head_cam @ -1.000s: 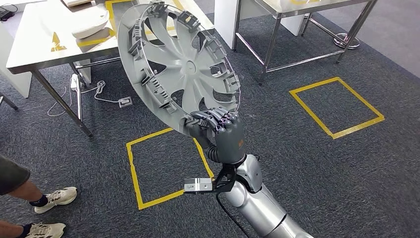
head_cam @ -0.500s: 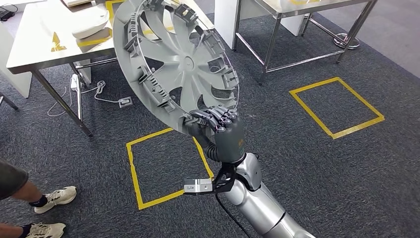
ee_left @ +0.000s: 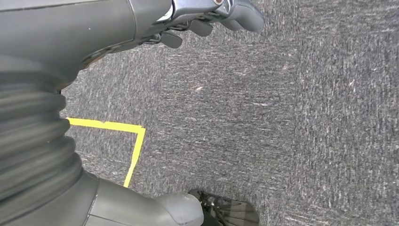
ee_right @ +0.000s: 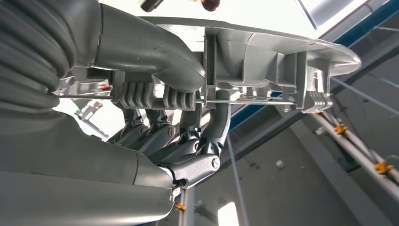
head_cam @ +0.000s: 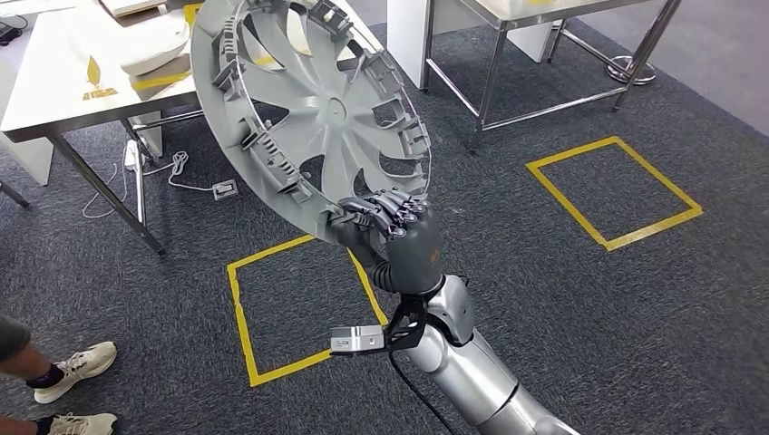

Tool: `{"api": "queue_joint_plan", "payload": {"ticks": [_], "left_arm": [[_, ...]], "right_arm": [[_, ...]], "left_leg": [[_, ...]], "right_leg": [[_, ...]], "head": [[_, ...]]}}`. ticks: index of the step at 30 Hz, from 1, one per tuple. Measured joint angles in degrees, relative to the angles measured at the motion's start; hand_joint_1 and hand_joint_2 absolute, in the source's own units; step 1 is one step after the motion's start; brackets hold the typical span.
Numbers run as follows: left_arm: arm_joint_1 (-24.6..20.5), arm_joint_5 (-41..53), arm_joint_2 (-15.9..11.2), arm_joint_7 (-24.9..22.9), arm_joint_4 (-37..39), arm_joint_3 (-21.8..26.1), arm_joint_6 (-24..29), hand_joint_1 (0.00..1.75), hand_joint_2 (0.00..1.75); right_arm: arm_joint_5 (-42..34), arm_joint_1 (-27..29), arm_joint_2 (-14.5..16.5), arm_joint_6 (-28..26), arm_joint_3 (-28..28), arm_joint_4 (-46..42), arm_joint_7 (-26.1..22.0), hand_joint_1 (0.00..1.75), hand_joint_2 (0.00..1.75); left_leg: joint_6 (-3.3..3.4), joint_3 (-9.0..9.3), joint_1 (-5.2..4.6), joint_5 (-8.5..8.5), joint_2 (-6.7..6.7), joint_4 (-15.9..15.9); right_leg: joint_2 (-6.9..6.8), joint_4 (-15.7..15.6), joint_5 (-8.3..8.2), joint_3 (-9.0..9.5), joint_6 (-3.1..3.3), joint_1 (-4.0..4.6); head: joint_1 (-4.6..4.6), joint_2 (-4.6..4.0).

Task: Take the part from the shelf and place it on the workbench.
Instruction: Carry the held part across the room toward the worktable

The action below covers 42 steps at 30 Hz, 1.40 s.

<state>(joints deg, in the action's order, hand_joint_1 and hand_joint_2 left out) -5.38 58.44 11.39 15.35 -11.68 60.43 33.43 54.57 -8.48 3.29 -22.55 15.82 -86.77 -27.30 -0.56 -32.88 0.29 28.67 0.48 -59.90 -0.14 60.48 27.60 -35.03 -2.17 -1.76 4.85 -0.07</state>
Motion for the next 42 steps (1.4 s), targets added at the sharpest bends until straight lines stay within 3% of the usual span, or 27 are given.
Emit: {"api": "queue_joint_plan", "payload": {"ticks": [4,5,7,8,9,10,11,12,14,15,18,20,23,24,25,26,28,30,32,35,37,39,40,41,42], "left_arm": [[0.0,-0.2,0.1,-0.2,0.0,0.0,0.2,0.00,1.75],[0.0,-0.3,0.1,-0.2,0.0,0.0,0.3,0.00,1.75],[0.1,-0.5,0.1,-0.1,0.0,0.0,0.5,0.00,1.75],[0.1,-0.6,0.2,0.0,0.0,0.1,0.6,0.00,1.75],[0.2,-0.6,0.2,0.1,0.0,0.2,0.6,0.00,1.75],[0.2,-0.7,0.2,0.3,0.0,0.2,0.6,0.00,1.75],[0.2,-0.7,0.2,0.4,0.0,0.3,0.6,0.00,1.75],[0.2,-0.6,0.1,0.5,0.0,0.4,0.6,0.00,1.75],[0.2,-0.4,0.1,0.5,0.1,0.4,0.6,0.00,1.75],[0.1,-0.2,0.1,0.4,0.1,0.4,0.5,0.00,1.75],[0.1,0.4,0.1,0.3,0.1,0.4,0.2,0.00,1.75],[0.1,0.5,0.2,0.3,0.0,0.4,0.1,0.00,1.75],[0.1,0.6,0.2,0.3,0.0,0.4,0.0,0.00,1.75],[0.1,0.6,0.2,0.3,0.0,0.4,-0.1,0.00,1.75],[0.1,0.6,0.2,0.3,0.0,0.4,-0.1,0.00,1.75],[0.2,0.6,0.2,0.3,0.0,0.4,-0.1,0.00,1.75],[0.2,0.6,0.3,0.3,0.1,0.4,-0.2,0.00,1.75],[0.1,0.6,0.4,0.4,0.1,0.4,-0.4,0.00,1.75],[0.1,0.5,0.5,0.7,0.1,0.4,-0.5,0.00,1.75],[0.0,0.3,0.5,1.4,0.0,0.4,-0.5,0.00,1.75],[0.0,0.1,0.4,1.7,0.0,0.4,-0.6,0.00,1.75],[0.1,0.0,0.4,1.7,0.0,0.4,-0.6,0.00,1.75],[0.2,0.0,0.4,1.7,0.0,0.4,-0.6,0.00,1.75],[0.2,-0.1,0.3,1.7,0.0,0.4,-0.6,0.00,1.75],[0.3,-0.1,0.3,1.7,0.0,0.5,-0.6,0.00,1.75]], "right_arm": [[0.0,-0.5,0.0,0.4,0.3,0.1,0.0,1.75,1.75],[0.0,-0.6,0.1,0.5,0.3,0.1,0.0,1.75,1.75],[0.1,-0.6,0.1,0.5,0.6,0.4,0.0,1.75,1.75],[0.1,-0.6,0.1,0.5,0.7,0.6,0.0,1.75,1.75],[0.1,-0.6,0.1,0.6,0.8,0.9,0.0,1.75,1.75],[0.1,-0.7,0.0,0.6,0.8,1.1,0.0,1.75,1.75],[0.1,-0.7,0.0,0.6,0.8,1.4,0.0,1.75,1.75],[0.1,-0.8,0.0,0.6,0.8,1.6,0.0,1.75,1.75],[0.0,-0.9,0.0,0.6,0.9,1.9,0.0,1.75,1.75],[0.0,-1.0,0.0,0.6,0.9,2.0,0.1,1.75,1.75],[0.0,-1.2,0.0,0.7,0.9,2.1,0.3,1.75,1.75],[0.0,-1.2,0.0,0.7,0.9,2.1,0.6,1.75,1.75],[0.2,-1.1,-0.2,0.7,0.9,2.1,0.7,1.75,1.75],[0.3,-1.0,-0.3,0.7,0.9,2.2,0.7,1.75,1.75],[0.5,-0.9,-0.4,0.7,0.9,2.2,0.8,1.75,1.75],[0.6,-0.8,-0.4,0.7,0.9,2.3,0.9,1.75,1.75],[0.8,-0.7,-0.5,0.6,0.9,2.4,1.1,1.75,1.75],[1.2,-0.7,-0.5,0.5,1.0,2.3,1.4,1.75,1.75],[1.6,-0.6,-0.5,0.3,1.0,2.3,1.6,1.75,1.75],[2.0,-0.4,-0.5,0.1,1.0,2.0,1.8,1.75,1.75],[2.1,-0.3,-0.5,0.0,1.0,1.9,1.7,1.75,1.75],[2.3,-0.2,-0.5,0.0,1.0,1.9,1.7,1.75,1.75],[2.3,-0.1,-0.5,0.0,1.0,1.9,1.7,1.75,1.75],[2.4,0.0,-0.5,0.0,1.0,1.9,1.7,1.75,1.75],[2.4,0.0,-0.5,0.0,1.0,1.9,1.7,1.75,1.75]], "left_leg": [[-1.22,-0.35,0.17,1.13,0.03,-1.0],[-1.45,-1.37,0.23,2.30,-0.02,-3.1],[-1.70,-5.17,0.25,5.46,-0.12,-10.4],[-1.73,-7.20,0.26,6.46,-0.14,-13.9],[-1.68,-8.55,0.26,6.39,-0.15,-15.8],[-1.56,-8.86,0.25,5.16,-0.17,-15.5],[-1.37,-8.09,0.25,3.00,-0.19,-13.1],[-1.12,-6.60,0.25,0.44,-0.26,-9.3],[-0.70,-3.84,0.08,-2.31,-0.56,-2.8],[-0.54,-3.18,-0.03,-2.58,-0.70,-1.2],[0.23,-2.77,-0.08,-2.20,-0.79,-0.4],[1.03,-2.23,0.13,-2.13,-0.75,0.1],[1.82,-1.58,0.01,-1.61,-0.67,0.3],[1.95,-1.35,-0.10,-1.39,-0.66,0.2],[2.02,-1.07,-0.19,-1.14,-0.67,0.2],[2.01,-0.70,-0.26,-0.85,-0.70,0.2],[1.79,0.11,-0.40,-0.22,-0.74,0.2],[1.29,0.47,-0.57,0.31,-0.74,0.1],[0.68,0.54,-0.57,0.56,-0.70,0.2],[-0.32,-0.06,-0.51,1.77,-0.68,-1.5],[-0.89,-3.09,-0.33,4.32,-0.68,-7.5],[-1.28,-7.33,-0.03,6.19,-0.68,-14.4],[-1.39,-8.48,0.08,5.64,-0.65,-15.6],[-1.45,-8.56,0.16,3.98,-0.57,-14.7],[-1.46,-7.54,0.22,1.41,-0.28,-11.6]], "right_leg": [[0.37,0.0,0.17,0.14,1.84,0.03],[0.36,-0.1,0.19,0.30,2.18,-0.04],[0.35,-0.1,0.37,0.48,2.64,0.04],[0.40,-0.1,0.49,0.56,2.79,0.11],[0.51,-0.1,0.64,0.71,2.86,0.17],[0.65,-0.1,0.82,0.95,2.85,0.21],[0.80,-0.1,1.04,1.28,2.77,0.22],[0.92,-0.1,1.31,1.67,2.61,0.21],[1.12,-0.1,1.80,2.07,2.05,0.35],[1.19,-0.1,1.92,2.08,1.71,0.42],[1.19,-0.5,2.09,2.22,0.66,0.35],[0.88,1.8,3.36,1.22,0.15,0.34],[0.63,12.0,7.00,-4.65,-0.11,0.44],[0.61,14.5,7.22,-6.40,-0.08,0.48],[0.60,15.1,6.44,-7.27,0.02,0.54],[0.58,13.5,4.59,-6.98,0.22,0.63],[0.36,5.9,0.15,-3.91,0.91,0.97],[0.08,0.4,-1.71,-1.45,1.60,1.42],[0.12,-0.5,-1.47,-1.07,2.04,1.67],[-0.05,-1.1,-1.31,-0.23,2.89,1.23],[-0.43,-1.4,-0.94,0.45,3.36,1.00],[-0.78,-1.4,-0.42,0.96,3.48,0.96],[-0.96,-1.3,-0.10,1.35,3.42,0.93],[-1.16,-1.3,0.27,1.83,3.29,0.87],[-1.41,-1.3,0.70,2.43,3.10,0.77]], "head": [[-0.22,0.00],[-0.32,0.00],[-0.48,0.00],[-0.48,0.00],[-0.48,0.00],[-0.48,0.00],[-0.48,0.00],[-0.50,0.00],[-0.69,0.00],[-0.79,0.00],[-0.82,0.00],[-0.65,0.00],[-0.37,0.00],[-0.37,0.00],[-0.35,0.00],[-0.33,0.00],[-0.34,0.00],[-0.49,0.00],[-0.62,0.00],[-0.71,0.00],[-0.89,0.00],[-0.93,0.00],[-0.92,0.00],[-0.92,0.00],[-0.93,0.00]]}}
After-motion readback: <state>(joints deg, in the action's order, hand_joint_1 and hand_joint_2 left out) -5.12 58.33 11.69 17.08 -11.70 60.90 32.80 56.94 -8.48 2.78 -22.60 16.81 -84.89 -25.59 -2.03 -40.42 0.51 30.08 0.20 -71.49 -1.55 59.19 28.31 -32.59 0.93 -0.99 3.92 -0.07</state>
